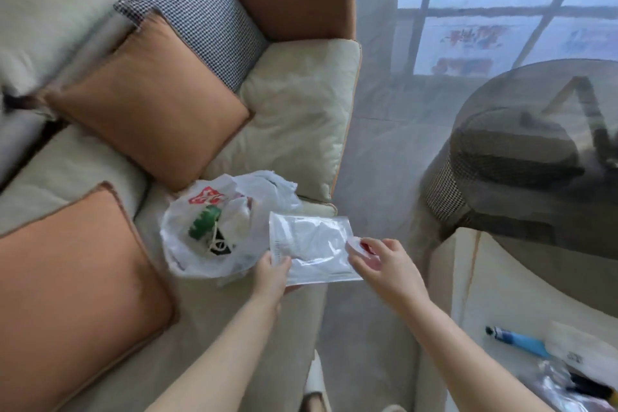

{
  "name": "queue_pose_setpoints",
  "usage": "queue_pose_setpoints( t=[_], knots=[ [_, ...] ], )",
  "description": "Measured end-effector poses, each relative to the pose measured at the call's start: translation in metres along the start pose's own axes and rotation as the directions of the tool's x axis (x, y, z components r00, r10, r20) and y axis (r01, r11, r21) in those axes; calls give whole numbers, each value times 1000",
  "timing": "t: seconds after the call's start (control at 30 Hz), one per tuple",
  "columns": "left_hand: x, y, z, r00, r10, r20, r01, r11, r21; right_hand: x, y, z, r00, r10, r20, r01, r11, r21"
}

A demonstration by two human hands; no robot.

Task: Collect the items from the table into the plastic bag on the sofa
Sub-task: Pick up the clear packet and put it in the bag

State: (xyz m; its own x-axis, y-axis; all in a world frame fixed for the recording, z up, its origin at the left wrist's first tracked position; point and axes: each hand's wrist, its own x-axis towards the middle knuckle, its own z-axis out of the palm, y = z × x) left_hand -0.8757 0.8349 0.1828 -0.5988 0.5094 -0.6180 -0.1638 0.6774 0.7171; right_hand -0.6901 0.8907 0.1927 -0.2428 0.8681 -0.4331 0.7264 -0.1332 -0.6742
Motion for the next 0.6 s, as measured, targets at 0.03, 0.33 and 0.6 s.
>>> queue_pose_setpoints(
  t=[0.03,0.33,0.6],
  knots=[
    [3,3,-17,1000,1,-21,-1,999,-39,2,-17,7,1000,-2,17,2,1000,-19],
    [48,6,-137,976,-42,-214,-15,965,-261,21,-128,74,992,-30,123,54,978,-202],
    [122,7,-193,939,-176,-296,41,910,-413,64,-188,145,982,-76,175,126,946,-297]
  ],
)
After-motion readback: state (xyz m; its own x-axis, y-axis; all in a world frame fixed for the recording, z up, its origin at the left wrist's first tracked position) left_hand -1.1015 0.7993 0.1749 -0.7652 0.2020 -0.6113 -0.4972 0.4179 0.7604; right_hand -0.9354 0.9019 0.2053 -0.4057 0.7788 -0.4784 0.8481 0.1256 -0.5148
